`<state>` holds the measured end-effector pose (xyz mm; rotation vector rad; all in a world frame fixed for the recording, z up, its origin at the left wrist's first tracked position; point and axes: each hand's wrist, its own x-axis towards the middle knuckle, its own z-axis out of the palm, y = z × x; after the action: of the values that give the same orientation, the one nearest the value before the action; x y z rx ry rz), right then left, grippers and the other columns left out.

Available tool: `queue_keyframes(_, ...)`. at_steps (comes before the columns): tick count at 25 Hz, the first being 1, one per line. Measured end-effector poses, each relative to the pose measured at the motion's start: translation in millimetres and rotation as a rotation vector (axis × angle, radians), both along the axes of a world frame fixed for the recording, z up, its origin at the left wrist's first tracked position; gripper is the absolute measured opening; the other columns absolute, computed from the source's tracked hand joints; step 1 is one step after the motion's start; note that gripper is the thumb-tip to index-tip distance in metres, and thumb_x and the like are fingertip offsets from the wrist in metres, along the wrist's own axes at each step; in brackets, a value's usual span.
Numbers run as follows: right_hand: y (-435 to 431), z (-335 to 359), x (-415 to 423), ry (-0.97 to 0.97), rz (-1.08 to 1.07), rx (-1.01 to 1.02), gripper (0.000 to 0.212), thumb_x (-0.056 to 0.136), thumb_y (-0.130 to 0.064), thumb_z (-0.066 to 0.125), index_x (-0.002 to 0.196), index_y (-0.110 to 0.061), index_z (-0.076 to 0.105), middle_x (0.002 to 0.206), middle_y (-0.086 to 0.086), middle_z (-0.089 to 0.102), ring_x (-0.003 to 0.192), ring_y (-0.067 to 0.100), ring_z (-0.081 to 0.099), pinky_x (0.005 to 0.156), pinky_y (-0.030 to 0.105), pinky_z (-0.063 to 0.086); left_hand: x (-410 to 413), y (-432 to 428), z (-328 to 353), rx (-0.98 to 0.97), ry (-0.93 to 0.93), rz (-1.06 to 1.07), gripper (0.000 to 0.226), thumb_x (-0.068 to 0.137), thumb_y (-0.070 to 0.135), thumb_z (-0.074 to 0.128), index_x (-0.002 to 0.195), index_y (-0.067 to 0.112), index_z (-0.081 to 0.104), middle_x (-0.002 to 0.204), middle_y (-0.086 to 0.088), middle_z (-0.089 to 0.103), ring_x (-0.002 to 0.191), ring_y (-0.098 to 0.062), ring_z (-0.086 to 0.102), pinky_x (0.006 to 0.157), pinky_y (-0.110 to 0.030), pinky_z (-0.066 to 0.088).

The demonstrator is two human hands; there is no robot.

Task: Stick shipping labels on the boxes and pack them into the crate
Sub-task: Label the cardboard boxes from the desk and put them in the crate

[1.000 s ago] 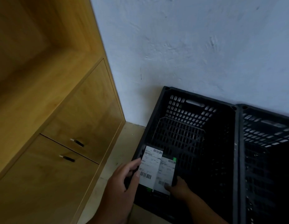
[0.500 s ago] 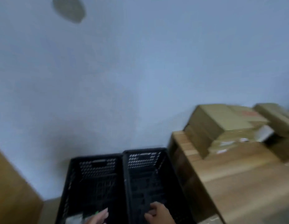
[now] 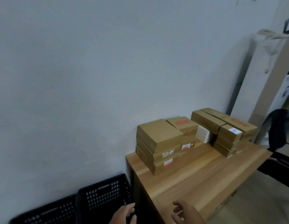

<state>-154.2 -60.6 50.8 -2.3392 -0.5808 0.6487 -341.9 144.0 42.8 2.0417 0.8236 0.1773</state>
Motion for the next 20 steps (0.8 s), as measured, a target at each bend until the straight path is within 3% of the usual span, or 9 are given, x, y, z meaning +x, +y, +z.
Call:
queue_keyframes(3, -33, 6, 50, -0.028, -0.011, 0.056, 0.037, 0.079, -0.032, 0.080, 0.112, -0.027, 0.062, 0.092, -0.005, 0.069, 0.073, 0.008, 0.065, 0.074, 0.016, 0.052, 56, -37, 0, 0.188, -0.093, 0.017, 0.034, 0.090, 0.048, 0.064, 0.120, 0.058, 0.053, 0.107, 0.033, 0.059, 0.100, 0.014, 0.056, 0.084, 0.000, 0.040)
queue_keyframes(5, -45, 13, 76, -0.069, -0.023, 0.049, 0.035, 0.079, -0.032, 0.080, 0.110, -0.030, 0.062, 0.092, -0.004, 0.070, 0.073, 0.007, 0.066, 0.074, 0.015, 0.051, 89, -49, 14, 0.167, -0.022, -0.009, 0.035, 0.093, 0.051, 0.060, 0.127, 0.054, 0.050, 0.107, 0.036, 0.056, 0.100, 0.017, 0.053, 0.081, 0.003, 0.037)
queue_keyframes(9, -36, 18, 136, -0.098, -0.014, 0.110, 0.035, 0.082, -0.027, 0.080, 0.114, -0.027, 0.065, 0.093, -0.002, 0.071, 0.075, 0.007, 0.067, 0.075, 0.018, 0.052, 158, -30, 30, 0.132, -0.009, 0.062, 0.038, 0.096, 0.048, 0.056, 0.134, 0.043, 0.053, 0.116, 0.029, 0.057, 0.110, 0.010, 0.053, 0.097, -0.013, 0.042)
queue_keyframes(12, -32, 28, 178, -0.084, -0.051, 0.119, 0.033, 0.085, -0.031, 0.077, 0.115, -0.029, 0.063, 0.095, -0.005, 0.070, 0.081, 0.004, 0.068, 0.080, 0.023, 0.054, 213, -17, 39, 0.187, -0.041, 0.134, 0.040, 0.094, 0.051, 0.057, 0.133, 0.042, 0.056, 0.122, 0.025, 0.056, 0.118, -0.001, 0.056, 0.094, -0.022, 0.042)
queue_keyframes(15, -22, 38, 223, -0.091, -0.045, 0.164, 0.033, 0.088, -0.034, 0.074, 0.118, -0.028, 0.061, 0.099, -0.010, 0.069, 0.086, 0.003, 0.068, 0.085, 0.024, 0.055, 259, -10, 45, 0.250, -0.060, 0.200, 0.041, 0.093, 0.053, 0.057, 0.130, 0.036, 0.060, 0.115, 0.025, 0.057, 0.115, -0.003, 0.057, 0.092, -0.025, 0.045)
queue_keyframes(20, 16, 37, 292, -0.083, -0.013, 0.261, 0.040, 0.090, -0.042, 0.070, 0.126, -0.028, 0.059, 0.107, -0.019, 0.065, 0.090, -0.004, 0.065, 0.072, 0.015, 0.051, 306, 5, 51, 0.419, -0.070, 0.372, 0.055, 0.096, 0.063, 0.042, 0.134, 0.027, 0.061, 0.124, 0.014, 0.063, 0.114, -0.007, 0.059, 0.098, -0.032, 0.050)
